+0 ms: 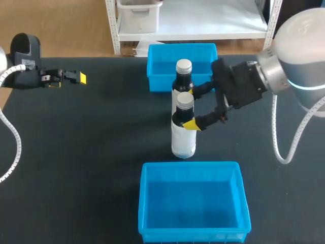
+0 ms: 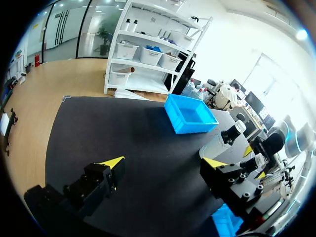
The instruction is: Pick up the bottle, and place it in the far bin if it is heavy, or in the near bin if it is light.
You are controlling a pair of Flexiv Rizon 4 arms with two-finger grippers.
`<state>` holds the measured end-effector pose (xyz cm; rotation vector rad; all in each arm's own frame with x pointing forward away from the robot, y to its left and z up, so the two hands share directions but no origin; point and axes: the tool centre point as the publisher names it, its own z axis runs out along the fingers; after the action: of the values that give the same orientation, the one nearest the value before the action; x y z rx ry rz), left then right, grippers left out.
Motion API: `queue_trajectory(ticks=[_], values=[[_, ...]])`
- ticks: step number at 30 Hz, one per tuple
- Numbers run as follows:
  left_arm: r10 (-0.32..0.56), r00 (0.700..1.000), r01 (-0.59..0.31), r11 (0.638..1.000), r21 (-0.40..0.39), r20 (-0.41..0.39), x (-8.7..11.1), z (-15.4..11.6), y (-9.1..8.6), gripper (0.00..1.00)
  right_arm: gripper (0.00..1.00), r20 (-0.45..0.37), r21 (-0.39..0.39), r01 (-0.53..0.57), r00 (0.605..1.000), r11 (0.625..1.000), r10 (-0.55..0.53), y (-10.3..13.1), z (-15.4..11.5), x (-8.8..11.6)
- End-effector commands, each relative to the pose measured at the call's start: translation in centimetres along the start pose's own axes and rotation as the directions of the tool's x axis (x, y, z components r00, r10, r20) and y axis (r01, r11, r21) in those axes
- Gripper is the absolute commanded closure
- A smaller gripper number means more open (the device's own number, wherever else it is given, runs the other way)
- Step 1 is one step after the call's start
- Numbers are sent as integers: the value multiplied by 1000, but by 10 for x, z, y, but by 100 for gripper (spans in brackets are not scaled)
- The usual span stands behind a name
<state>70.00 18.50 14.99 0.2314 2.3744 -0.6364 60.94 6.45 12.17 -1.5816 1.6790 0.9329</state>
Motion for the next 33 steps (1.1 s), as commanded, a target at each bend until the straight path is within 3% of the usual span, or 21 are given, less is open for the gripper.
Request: queue_trajectory(ticks=[1, 9, 10, 12, 23, 33], values=[[0, 1000, 0, 1000, 0, 0, 0, 0, 0, 0, 0, -2, 1, -4, 1000, 1000, 4, -1, 4, -2], [0, 1000, 0, 1000, 0, 0, 0, 0, 0, 0, 0, -7, 20, -16, 1000, 1000, 16, -1, 7, -3], [0, 1000, 0, 1000, 0, 0, 0, 0, 0, 0, 9, -8, 21, -16, 1000, 1000, 16, -1, 7, -4], [0, 1000, 0, 1000, 0, 0, 0, 0, 0, 0, 16, -8, 22, -15, 1000, 1000, 16, -1, 7, -4], [0, 1000, 0, 1000, 0, 0, 0, 0, 0, 0, 20, -3, 16, -18, 1000, 1000, 18, -1, 8, -4], [0, 1000, 0, 1000, 0, 0, 0, 0, 0, 0, 50, -1, 7, -19, 1000, 1000, 19, 0, 11, -4]])
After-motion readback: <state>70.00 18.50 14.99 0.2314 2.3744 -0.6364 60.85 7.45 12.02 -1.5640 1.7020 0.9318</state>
